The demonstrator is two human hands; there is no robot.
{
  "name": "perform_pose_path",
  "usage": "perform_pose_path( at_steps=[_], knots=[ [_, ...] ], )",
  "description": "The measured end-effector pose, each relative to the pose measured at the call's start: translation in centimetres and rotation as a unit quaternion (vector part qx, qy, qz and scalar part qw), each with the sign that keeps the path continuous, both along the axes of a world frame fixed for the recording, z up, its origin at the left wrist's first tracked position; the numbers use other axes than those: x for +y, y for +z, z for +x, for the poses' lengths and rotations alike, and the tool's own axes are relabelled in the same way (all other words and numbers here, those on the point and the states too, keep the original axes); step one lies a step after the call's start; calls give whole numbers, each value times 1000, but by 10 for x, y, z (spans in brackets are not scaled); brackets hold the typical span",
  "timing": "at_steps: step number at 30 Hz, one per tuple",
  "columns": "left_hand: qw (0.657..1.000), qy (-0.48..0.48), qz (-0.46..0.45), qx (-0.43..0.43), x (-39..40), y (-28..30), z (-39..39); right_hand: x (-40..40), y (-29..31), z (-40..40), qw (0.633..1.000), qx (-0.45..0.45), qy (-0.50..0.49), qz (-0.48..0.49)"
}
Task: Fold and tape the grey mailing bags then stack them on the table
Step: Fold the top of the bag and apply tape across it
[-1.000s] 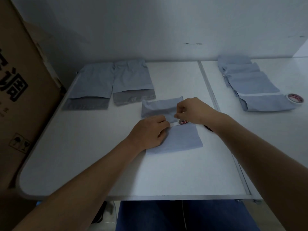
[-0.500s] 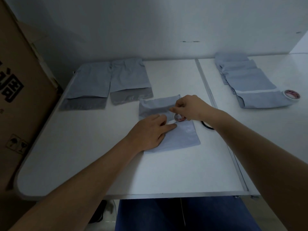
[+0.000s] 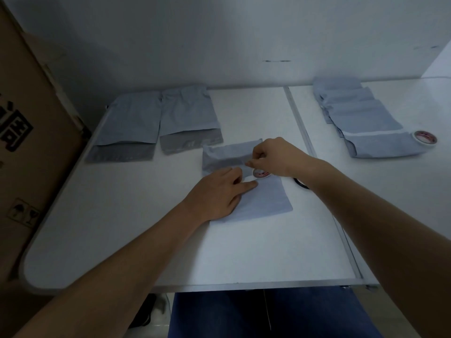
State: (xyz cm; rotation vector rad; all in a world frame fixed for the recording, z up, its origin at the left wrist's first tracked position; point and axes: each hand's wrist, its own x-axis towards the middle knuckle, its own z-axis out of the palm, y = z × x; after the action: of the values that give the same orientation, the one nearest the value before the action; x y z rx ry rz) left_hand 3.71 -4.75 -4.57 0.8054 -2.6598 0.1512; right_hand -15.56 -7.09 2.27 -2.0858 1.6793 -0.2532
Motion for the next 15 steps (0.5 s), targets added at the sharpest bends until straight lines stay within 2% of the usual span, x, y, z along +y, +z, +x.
perform_pose_path(
  at_steps=[5,15],
  knots=[
    [1000,13,-7,-8,4,3,1,2,-4,-3,1000,-14,-17,9],
    [998,45,-1,38,7,-5,5,4,-9,-5,999,-20,-26,0]
  ],
)
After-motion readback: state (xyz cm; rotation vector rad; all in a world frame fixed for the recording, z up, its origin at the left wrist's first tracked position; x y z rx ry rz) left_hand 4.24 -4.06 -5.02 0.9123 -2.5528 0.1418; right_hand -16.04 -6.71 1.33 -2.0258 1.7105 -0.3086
